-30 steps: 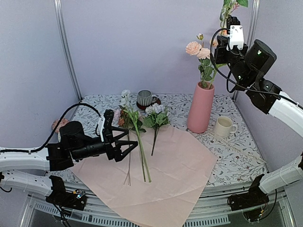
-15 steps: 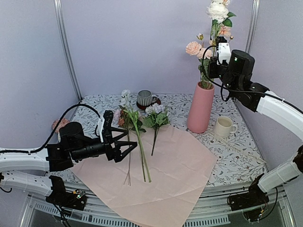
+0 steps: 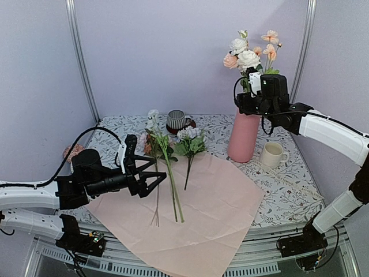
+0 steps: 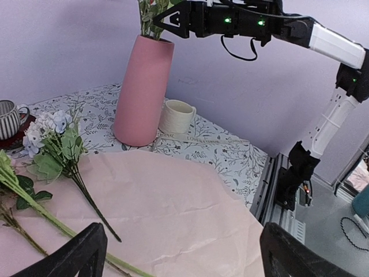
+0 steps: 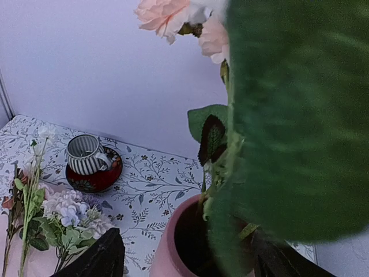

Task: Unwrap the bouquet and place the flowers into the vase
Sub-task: Place the fake flower in the vase.

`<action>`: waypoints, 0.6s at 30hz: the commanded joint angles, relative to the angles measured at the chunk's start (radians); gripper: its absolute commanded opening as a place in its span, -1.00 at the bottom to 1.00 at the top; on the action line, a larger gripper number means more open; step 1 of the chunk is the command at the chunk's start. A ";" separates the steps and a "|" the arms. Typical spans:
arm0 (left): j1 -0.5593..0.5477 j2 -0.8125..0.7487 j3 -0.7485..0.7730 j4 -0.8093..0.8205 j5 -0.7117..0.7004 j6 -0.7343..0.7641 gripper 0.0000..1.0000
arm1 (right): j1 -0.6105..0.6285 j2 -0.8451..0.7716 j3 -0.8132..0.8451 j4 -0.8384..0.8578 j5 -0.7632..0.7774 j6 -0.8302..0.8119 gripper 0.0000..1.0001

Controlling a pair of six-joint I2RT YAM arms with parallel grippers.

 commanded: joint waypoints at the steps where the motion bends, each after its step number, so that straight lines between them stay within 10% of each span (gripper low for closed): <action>1: -0.005 0.009 0.003 -0.019 -0.034 -0.009 0.89 | -0.002 -0.071 0.016 -0.088 -0.080 0.031 0.57; 18: 0.006 0.061 0.019 -0.120 -0.184 -0.103 0.96 | 0.075 -0.370 -0.221 -0.072 -0.585 0.078 0.67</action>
